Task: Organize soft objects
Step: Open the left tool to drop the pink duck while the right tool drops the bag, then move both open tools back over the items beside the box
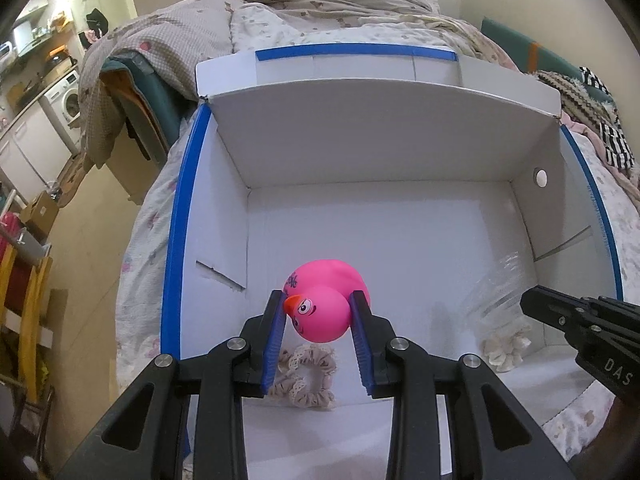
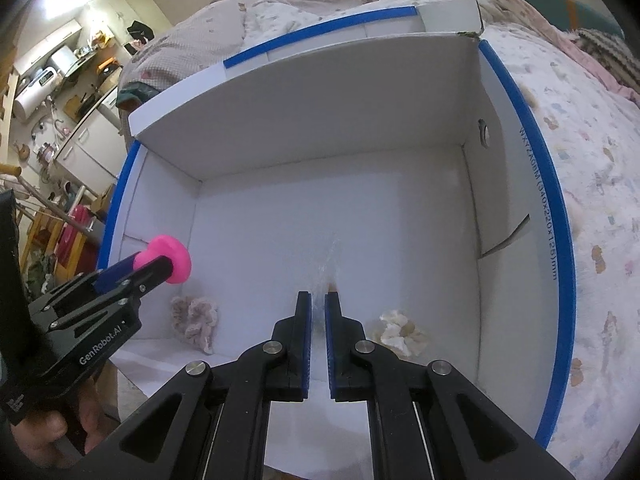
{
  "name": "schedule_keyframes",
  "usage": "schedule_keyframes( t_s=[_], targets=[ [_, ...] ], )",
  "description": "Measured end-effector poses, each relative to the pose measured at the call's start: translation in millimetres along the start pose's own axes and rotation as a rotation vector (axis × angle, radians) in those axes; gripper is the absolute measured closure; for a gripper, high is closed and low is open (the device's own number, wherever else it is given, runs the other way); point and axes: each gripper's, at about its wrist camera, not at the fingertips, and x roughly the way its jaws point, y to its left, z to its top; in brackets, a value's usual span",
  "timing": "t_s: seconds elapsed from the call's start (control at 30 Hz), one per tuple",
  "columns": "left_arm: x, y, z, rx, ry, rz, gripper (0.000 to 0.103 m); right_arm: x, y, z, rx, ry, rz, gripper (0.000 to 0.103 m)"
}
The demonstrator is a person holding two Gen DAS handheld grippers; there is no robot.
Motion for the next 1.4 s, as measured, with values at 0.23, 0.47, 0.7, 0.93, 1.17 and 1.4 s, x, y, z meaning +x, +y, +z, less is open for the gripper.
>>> schedule_keyframes(
  t_s=[0.23, 0.47, 0.7, 0.93, 1.17, 1.4],
  targets=[
    [1.1, -1.9, -1.3, 0.009, 0.009, 0.017, 0.073, -1.9, 1.1, 1.2, -0.003, -0.015, -0.012, 0.094],
    [-5.1, -1.7, -1.6, 0.005, -0.010, 0.034, 0.047, -8.0, -1.7, 3.5, 0.032, -0.055, 0.006, 0.034],
    [-14.6, 0.6, 0.0, -0.010, -0.047, 0.059, 0.033, -17.5, -4.1, 6.7, 0.062, -0.106, 0.025, 0.001],
    [-18.6, 1.7, 1.1, -0.020, -0.046, 0.071, 0.033, -20.1, -2.0, 8.5, 0.052, -0.122, 0.019, 0.000],
    [-26.5, 2.8, -1.7, -0.028, -0.056, 0.067, 0.033, -26.8, 1.2, 8.3, 0.049, -0.144, 0.014, 0.000],
    [-37.6, 12.4, -6.6, -0.049, -0.070, 0.079, 0.033, -40.9, 7.6, 2.5, 0.047, -0.162, 0.007, 0.000]
  ],
)
